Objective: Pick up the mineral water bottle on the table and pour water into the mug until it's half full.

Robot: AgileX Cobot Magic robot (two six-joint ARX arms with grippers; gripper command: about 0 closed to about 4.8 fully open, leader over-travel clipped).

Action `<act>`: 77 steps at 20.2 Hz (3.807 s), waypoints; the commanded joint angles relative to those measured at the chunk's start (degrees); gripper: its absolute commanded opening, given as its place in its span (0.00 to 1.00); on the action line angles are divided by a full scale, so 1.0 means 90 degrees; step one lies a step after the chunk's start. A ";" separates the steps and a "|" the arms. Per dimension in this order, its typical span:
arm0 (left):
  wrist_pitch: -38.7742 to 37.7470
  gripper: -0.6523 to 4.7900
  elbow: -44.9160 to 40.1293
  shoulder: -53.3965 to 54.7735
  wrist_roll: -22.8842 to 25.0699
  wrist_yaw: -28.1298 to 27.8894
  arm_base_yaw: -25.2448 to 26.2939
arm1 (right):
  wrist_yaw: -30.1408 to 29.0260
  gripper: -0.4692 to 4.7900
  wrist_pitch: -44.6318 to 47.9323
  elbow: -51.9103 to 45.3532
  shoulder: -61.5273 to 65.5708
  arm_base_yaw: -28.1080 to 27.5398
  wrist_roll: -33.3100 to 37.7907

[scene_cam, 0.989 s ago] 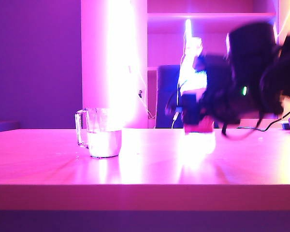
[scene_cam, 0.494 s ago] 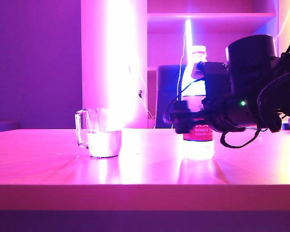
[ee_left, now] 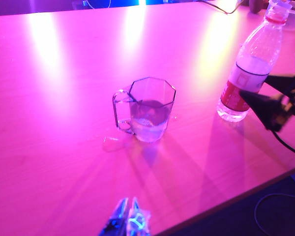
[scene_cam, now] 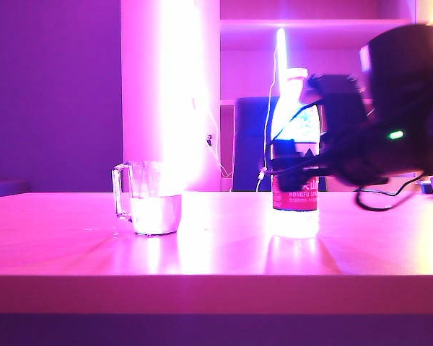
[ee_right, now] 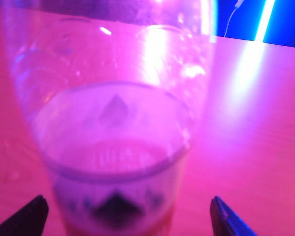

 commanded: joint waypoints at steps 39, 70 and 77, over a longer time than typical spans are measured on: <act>0.3626 0.11 -0.2994 -0.2130 -0.0529 -0.2152 0.0561 | 0.0119 0.09 -0.2650 -0.2317 -0.5850 0.2482 -0.0017; 0.3203 0.11 -0.4155 -0.2130 -0.0838 -0.2174 0.0879 | 0.0148 0.09 -0.4087 -0.2317 -0.6989 0.2188 -0.0131; 0.3203 0.11 -0.4155 -0.2130 -0.0838 -0.2174 0.0879 | -0.0318 0.09 -0.6455 -0.2317 -1.0552 -0.0682 -0.0131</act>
